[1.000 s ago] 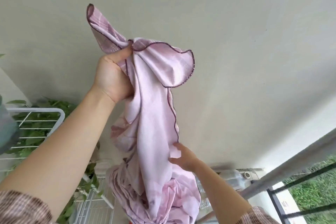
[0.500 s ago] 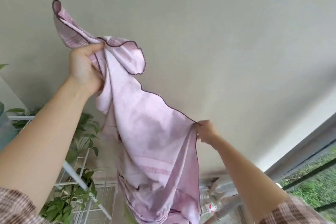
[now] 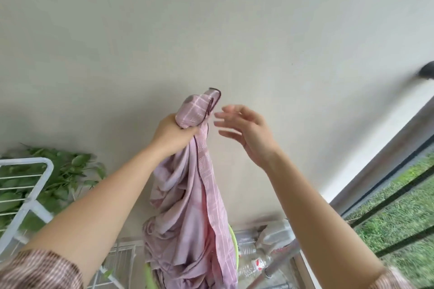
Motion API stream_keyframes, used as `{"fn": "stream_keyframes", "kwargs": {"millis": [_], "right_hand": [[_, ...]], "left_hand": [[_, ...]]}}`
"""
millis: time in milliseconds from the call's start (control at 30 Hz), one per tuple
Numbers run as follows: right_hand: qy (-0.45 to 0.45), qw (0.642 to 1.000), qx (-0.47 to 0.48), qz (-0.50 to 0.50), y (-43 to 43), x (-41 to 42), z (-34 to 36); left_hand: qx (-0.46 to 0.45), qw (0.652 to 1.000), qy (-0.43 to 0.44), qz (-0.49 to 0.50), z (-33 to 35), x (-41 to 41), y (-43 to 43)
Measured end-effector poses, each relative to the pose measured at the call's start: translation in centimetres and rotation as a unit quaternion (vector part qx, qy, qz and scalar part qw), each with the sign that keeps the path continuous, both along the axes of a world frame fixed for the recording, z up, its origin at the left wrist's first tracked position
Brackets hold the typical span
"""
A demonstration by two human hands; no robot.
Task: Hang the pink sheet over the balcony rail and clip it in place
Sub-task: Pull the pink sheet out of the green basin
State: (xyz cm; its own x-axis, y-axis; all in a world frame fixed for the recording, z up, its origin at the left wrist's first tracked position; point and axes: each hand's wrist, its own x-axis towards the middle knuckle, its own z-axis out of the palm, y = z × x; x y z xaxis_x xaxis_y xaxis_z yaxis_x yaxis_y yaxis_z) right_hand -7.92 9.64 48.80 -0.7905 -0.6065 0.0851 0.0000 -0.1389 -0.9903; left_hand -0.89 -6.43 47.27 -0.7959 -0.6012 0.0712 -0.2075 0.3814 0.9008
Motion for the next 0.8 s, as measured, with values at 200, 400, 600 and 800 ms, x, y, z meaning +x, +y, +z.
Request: {"fn": "stream_keyframes", "kwargs": {"millis": [200,400,600,800], "right_hand": [[0.045,0.907,0.416,0.050,1.4,2.9,-13.2],[0.034,0.807,0.590,-0.015,1.8,5.4,-22.3],[-0.005,0.855,0.517,-0.045,3.1,0.1,-17.5],[0.007,0.994,0.088,-0.059,0.7,-3.2,2.5]], "left_hand": [[0.079,0.993,0.067,0.054,2.0,-1.6,-0.5],[0.199,0.964,0.151,0.089,3.4,-2.2,-0.5],[0.165,0.954,0.194,0.157,5.0,-1.0,-2.8],[0.099,0.993,0.033,0.052,3.3,1.3,-2.0]]}}
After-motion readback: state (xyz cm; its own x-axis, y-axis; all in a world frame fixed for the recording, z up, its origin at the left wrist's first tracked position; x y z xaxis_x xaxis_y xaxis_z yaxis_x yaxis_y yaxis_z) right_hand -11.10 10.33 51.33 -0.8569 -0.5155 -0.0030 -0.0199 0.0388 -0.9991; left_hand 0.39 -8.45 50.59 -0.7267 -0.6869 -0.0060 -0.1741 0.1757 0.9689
